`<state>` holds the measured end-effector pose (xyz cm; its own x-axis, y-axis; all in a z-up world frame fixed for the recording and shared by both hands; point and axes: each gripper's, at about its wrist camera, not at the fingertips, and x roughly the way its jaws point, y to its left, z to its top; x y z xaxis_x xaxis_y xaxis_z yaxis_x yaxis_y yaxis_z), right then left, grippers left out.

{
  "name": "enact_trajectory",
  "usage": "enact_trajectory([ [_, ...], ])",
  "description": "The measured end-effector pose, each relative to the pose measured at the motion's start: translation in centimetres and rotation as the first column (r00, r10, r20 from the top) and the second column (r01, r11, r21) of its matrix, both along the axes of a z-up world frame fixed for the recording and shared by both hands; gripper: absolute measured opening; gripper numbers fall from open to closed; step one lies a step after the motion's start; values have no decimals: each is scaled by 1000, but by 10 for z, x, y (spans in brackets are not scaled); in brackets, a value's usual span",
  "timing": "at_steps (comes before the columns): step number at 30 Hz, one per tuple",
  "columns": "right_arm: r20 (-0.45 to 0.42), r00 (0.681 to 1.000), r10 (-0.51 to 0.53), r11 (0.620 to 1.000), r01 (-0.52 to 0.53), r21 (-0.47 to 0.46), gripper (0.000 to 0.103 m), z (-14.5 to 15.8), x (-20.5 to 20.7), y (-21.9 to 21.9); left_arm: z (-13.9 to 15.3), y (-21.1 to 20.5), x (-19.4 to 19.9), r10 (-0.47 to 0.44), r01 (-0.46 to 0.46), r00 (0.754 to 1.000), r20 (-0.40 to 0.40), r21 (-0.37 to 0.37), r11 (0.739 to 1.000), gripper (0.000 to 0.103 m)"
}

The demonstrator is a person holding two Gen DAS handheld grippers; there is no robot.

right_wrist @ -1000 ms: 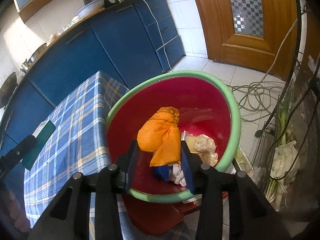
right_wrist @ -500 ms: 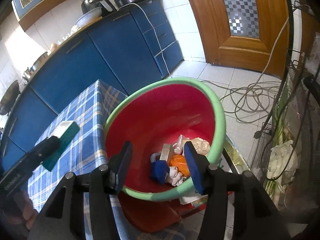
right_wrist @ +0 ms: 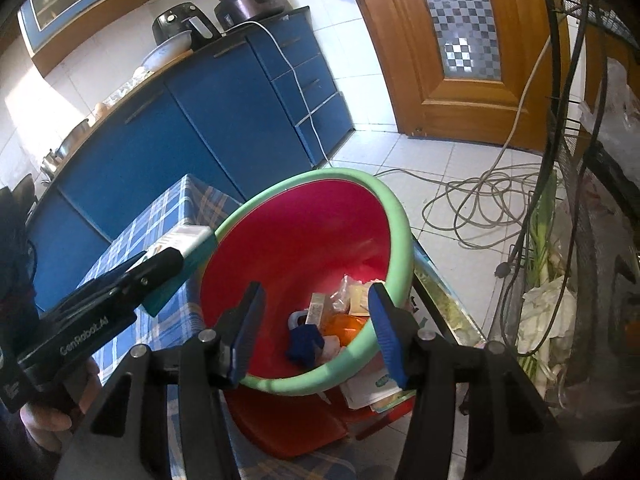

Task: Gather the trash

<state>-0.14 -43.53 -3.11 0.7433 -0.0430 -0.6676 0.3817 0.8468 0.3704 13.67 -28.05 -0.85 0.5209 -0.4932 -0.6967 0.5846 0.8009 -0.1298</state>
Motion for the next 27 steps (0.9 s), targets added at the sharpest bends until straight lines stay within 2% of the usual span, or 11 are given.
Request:
enact_trajectory([
  [2,-2,1000,-1,1000,1,1,56,-1,-1,-1,0,0,0,8,-8,1000,5,3,1000,63],
  [11,5,1000,12,1000,-12,-1,56,2,-3,5,7,19,-6,58,-58,998,-2,-14,998,63],
  [18,33,998,48,999,-47,-24,62,17,-12,24,20,54,-21,133,-132,991,8,-27,991,63],
  [27,66,991,117,991,-113,-68,71,37,-23,68,39,122,-52,283,-282,958,37,-41,959,63],
])
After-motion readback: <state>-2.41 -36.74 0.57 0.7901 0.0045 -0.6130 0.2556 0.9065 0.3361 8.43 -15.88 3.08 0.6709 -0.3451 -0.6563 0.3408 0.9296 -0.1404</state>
